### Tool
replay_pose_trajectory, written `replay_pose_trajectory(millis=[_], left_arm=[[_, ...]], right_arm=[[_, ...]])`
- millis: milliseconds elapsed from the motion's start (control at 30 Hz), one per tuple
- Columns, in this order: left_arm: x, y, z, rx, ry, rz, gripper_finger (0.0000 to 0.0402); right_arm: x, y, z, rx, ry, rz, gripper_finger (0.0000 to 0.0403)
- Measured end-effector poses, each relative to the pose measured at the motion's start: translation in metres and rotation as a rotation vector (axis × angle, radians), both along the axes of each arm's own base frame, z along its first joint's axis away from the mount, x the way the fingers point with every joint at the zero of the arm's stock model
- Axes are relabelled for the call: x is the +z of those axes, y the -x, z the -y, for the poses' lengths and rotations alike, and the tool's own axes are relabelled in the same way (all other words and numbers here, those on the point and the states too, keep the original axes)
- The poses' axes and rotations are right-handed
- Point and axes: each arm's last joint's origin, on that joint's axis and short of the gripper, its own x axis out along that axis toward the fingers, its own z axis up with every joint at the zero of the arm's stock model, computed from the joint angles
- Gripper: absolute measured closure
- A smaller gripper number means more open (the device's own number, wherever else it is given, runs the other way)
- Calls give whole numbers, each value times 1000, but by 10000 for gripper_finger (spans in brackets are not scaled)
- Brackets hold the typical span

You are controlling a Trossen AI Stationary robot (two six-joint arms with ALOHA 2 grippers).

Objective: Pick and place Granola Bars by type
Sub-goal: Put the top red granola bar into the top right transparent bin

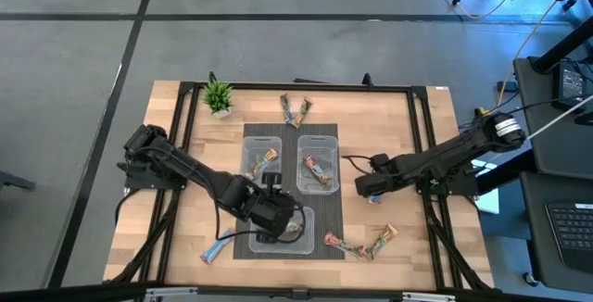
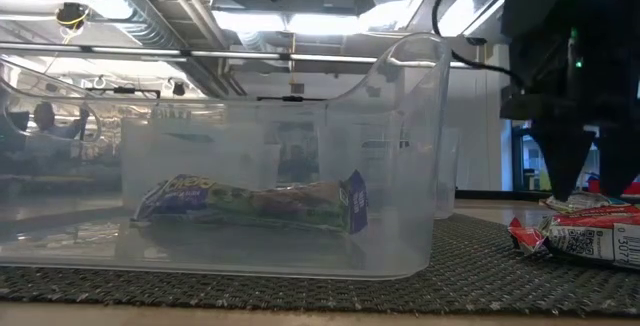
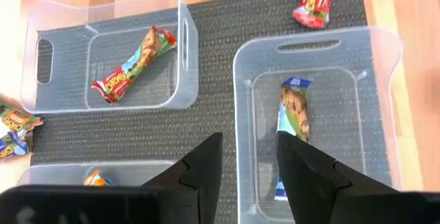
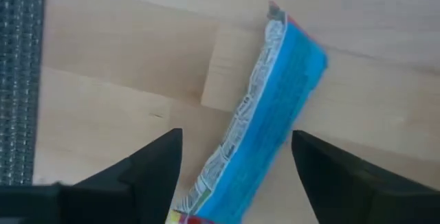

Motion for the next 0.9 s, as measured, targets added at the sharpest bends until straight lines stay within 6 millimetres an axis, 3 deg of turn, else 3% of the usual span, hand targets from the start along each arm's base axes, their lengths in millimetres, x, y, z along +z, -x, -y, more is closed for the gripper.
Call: replay_pose_trajectory(millis=[200,433,700,900], left_arm=[[-3,11,4,54,-2,-65,272],[-6,32,6,232,-119,-118,272],[-8,60,16,352,-132,-243,272],[-7,78,26,427,-137,-283,272]], right_arm=[[-16,8,2,0,0,-33,186],[-16,9,2,35,-1,-42,260],[4,-11,-2,177,43,48,326],[31,-29,-4,266,130,124,341]])
